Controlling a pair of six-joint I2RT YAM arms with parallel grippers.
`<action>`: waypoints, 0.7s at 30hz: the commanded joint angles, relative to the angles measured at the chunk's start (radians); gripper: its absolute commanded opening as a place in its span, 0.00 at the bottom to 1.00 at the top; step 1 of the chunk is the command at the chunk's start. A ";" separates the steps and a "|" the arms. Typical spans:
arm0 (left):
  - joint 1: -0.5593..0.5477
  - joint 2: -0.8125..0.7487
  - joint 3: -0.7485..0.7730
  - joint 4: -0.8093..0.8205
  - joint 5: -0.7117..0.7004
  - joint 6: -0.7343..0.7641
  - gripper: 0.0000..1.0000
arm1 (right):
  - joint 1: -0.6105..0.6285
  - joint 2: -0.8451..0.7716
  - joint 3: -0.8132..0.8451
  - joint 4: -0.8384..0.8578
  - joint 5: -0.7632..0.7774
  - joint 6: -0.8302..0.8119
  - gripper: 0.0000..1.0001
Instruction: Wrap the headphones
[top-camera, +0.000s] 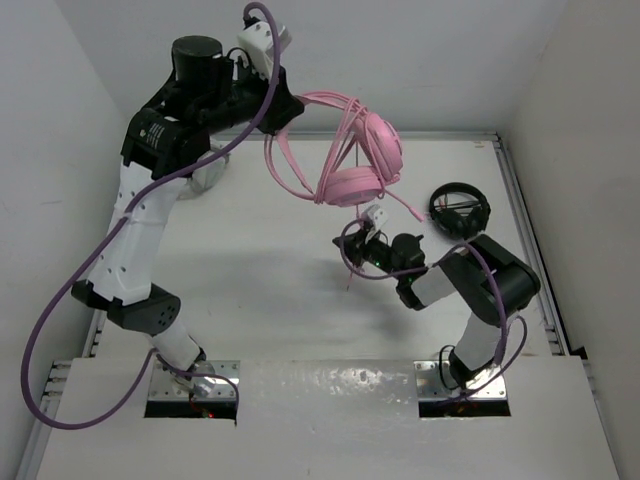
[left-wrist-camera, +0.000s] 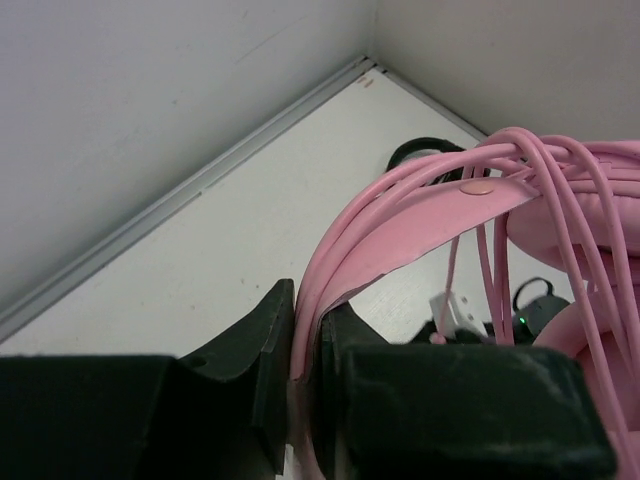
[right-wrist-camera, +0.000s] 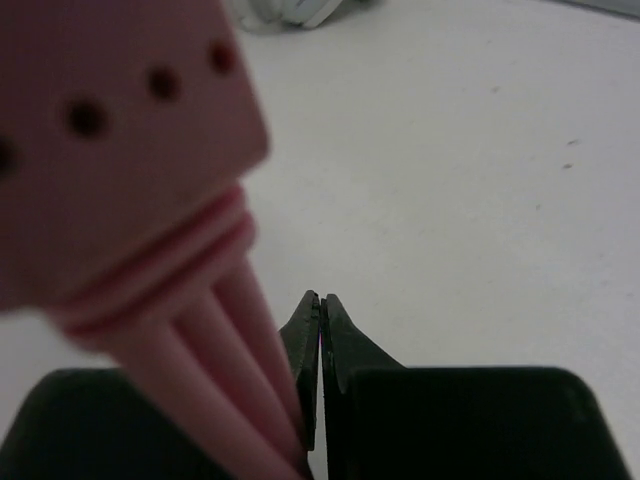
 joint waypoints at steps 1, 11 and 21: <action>0.035 -0.015 0.001 0.222 -0.100 -0.135 0.00 | 0.117 -0.089 -0.071 0.132 0.077 -0.114 0.00; 0.138 0.069 -0.263 0.422 -0.226 -0.144 0.00 | 0.490 -0.252 0.286 -0.840 0.347 -0.403 0.00; 0.137 0.029 -0.749 0.734 -0.527 0.253 0.00 | 0.539 -0.251 0.787 -1.800 0.738 -0.321 0.00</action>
